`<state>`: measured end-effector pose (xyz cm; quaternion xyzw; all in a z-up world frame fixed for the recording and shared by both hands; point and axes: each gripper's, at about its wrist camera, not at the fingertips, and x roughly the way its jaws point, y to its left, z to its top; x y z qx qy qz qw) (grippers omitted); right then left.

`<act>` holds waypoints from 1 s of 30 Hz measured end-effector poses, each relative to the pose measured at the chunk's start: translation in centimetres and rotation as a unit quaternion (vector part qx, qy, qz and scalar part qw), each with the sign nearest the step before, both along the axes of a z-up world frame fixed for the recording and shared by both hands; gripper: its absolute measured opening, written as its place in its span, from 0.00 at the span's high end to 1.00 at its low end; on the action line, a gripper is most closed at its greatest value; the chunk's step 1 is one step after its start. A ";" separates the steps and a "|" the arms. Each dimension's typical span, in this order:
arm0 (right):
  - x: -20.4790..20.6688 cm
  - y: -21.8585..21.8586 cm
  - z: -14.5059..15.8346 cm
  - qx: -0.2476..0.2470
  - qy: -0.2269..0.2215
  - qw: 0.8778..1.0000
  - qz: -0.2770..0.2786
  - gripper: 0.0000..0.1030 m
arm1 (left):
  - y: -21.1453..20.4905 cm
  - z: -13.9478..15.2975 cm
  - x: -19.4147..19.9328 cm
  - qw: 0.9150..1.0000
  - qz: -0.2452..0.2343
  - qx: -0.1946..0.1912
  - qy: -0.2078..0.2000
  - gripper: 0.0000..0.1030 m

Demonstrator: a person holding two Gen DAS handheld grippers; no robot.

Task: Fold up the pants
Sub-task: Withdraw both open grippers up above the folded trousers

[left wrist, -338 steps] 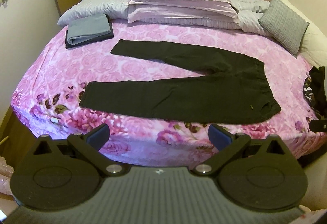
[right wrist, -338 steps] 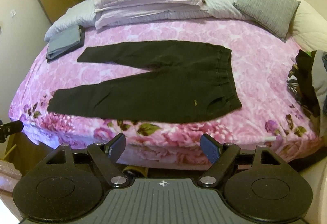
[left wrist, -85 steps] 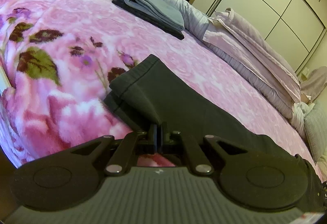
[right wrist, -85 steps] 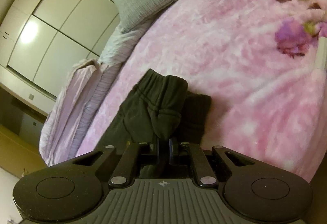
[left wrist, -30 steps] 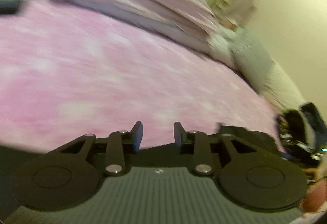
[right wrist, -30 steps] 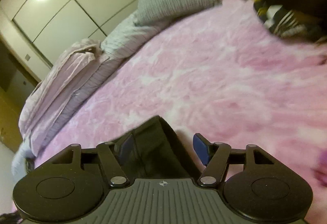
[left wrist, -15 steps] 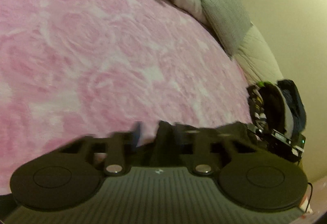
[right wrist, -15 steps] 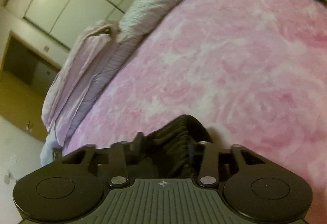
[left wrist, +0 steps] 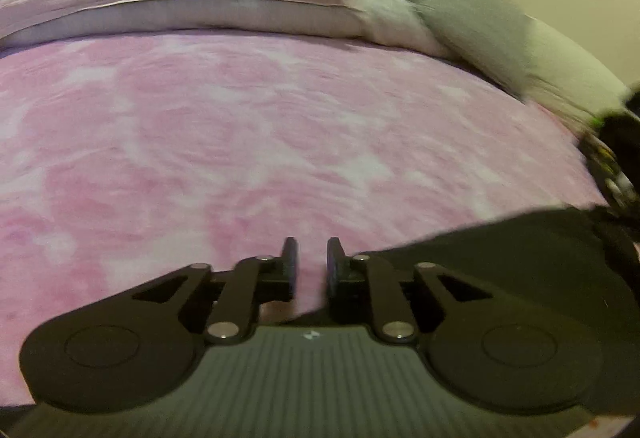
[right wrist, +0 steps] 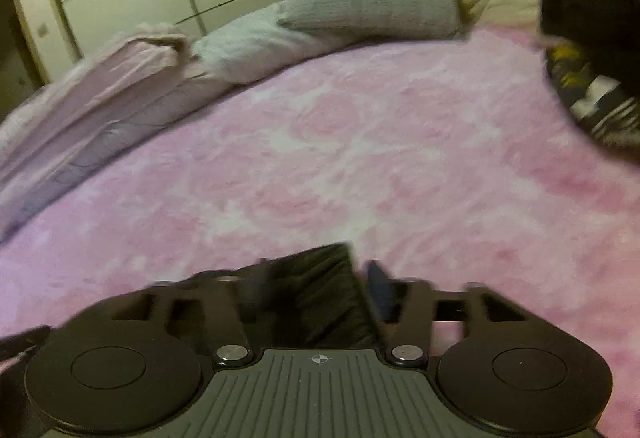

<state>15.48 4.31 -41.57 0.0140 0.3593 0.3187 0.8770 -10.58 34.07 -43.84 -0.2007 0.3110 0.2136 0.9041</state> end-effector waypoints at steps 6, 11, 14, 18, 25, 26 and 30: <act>-5.7 -5.3 4.5 0.028 -0.066 0.997 0.001 0.45 | 0.1 4.0 -7.8 0.998 0.028 -0.010 -0.047 0.86; -14.1 -5.8 4.6 0.019 -0.084 0.990 0.109 0.46 | -3.5 5.8 -15.1 0.999 0.011 0.016 -0.044 0.86; -20.2 -4.8 2.0 -0.018 -0.117 0.978 0.173 0.52 | -5.4 5.2 -19.5 0.999 0.017 0.022 -0.037 0.86; -23.9 -3.5 -3.0 -0.109 -0.173 0.960 0.189 0.54 | -7.0 2.5 -23.6 0.998 0.041 0.033 0.029 0.87; -27.6 -3.2 1.2 -0.079 -0.183 0.961 0.194 0.54 | -7.9 3.9 -28.6 0.995 0.069 0.067 0.012 0.87; -28.3 -2.7 1.0 -0.079 -0.179 0.959 0.204 0.54 | -7.8 3.8 -28.9 0.995 0.077 0.063 0.019 0.87; -29.3 -0.4 -3.3 -0.151 -0.122 0.957 0.215 0.53 | -7.1 2.3 -30.0 0.994 0.102 0.034 0.035 0.86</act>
